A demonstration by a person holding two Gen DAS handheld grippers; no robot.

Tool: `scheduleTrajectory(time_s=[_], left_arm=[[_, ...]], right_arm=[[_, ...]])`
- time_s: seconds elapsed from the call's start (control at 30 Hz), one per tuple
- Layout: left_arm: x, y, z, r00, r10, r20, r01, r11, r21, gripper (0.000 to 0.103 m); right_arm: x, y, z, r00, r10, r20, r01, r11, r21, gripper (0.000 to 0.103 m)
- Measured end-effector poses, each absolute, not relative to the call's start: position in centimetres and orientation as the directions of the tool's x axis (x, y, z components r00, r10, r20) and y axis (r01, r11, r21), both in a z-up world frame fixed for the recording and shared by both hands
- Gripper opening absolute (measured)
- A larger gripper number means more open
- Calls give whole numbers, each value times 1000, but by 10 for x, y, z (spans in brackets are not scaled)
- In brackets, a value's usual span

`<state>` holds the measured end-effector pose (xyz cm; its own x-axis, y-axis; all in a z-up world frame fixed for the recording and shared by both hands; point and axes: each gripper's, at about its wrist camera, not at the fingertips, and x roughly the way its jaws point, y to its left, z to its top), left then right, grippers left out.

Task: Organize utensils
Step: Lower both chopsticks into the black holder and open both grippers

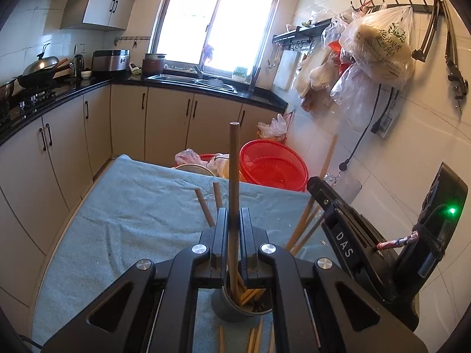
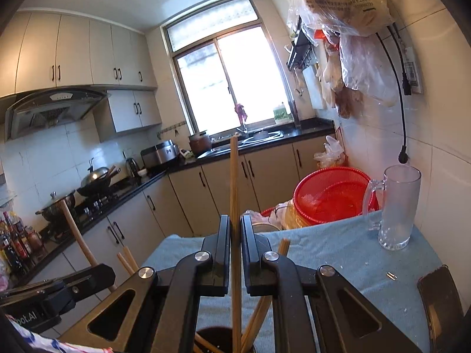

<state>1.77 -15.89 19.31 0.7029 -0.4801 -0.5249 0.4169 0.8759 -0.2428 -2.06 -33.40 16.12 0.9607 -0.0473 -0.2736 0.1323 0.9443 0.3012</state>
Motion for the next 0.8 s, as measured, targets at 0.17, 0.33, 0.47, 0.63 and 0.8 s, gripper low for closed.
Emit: scheduleTrajectory(time_s=[0.17,0.33,0.47,0.63,0.8], left_arm=[[10,-152,194,713,-477,-514,408,878,-249,7],[-3,-144,199,711,-482,-513,410,876,-255,9],[-19,-133,207,715,-481,-507,405,876,-261,11],[-51,-111,216,737,-476,-480,391,879,-272,30],[-94,-78,210,808,-394,-437,304,916,-263,64]], right_arm=[[-27,-334,159,956,-36,-291,129,943,308,14],[-37,-329,165,957,-31,-288,119,949,293,25],[-52,-328,175,962,-28,-271,110,950,292,35],[-83,-326,187,967,-43,-253,115,954,278,47],[-128,-321,186,963,-82,-257,151,953,261,60]])
